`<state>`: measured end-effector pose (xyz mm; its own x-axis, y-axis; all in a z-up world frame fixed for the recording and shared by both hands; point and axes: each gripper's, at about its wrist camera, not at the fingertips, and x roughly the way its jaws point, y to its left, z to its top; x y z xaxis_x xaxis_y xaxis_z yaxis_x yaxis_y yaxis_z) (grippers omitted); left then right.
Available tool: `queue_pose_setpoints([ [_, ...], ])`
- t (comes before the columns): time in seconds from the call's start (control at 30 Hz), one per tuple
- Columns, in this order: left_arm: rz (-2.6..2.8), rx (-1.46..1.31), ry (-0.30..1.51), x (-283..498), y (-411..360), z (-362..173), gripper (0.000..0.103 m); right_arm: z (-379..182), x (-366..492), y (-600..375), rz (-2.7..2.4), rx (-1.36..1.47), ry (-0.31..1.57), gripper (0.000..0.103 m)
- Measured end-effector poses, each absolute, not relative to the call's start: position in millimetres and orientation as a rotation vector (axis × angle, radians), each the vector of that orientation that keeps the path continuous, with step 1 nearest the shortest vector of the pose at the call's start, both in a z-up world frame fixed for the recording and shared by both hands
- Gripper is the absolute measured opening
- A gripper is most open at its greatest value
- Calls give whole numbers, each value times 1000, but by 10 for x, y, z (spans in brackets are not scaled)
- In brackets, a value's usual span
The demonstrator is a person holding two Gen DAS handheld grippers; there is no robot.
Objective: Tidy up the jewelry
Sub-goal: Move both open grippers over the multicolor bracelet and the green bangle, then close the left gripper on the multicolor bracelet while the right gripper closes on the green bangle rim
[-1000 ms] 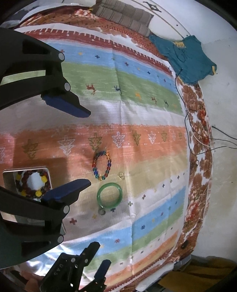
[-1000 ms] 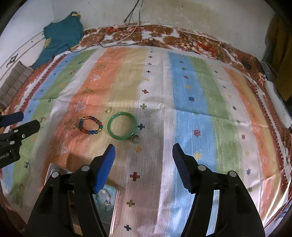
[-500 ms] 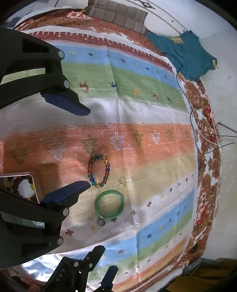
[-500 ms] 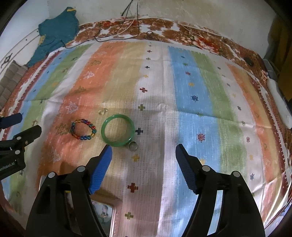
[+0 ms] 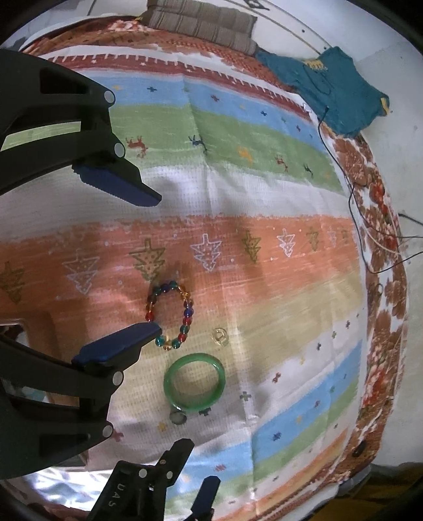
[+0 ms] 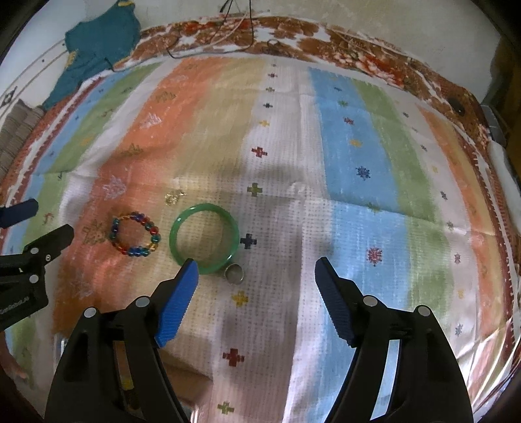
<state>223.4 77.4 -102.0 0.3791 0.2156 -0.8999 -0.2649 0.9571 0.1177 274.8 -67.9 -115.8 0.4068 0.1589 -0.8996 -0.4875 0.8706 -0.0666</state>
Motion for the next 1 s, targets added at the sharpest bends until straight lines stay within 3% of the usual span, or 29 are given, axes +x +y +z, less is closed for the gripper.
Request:
queue_pose_setpoints([
  [1.0, 266, -83, 1285, 2656, 1051, -1691, 71, -1668, 3102, -452, 387, -393, 1185, 74],
])
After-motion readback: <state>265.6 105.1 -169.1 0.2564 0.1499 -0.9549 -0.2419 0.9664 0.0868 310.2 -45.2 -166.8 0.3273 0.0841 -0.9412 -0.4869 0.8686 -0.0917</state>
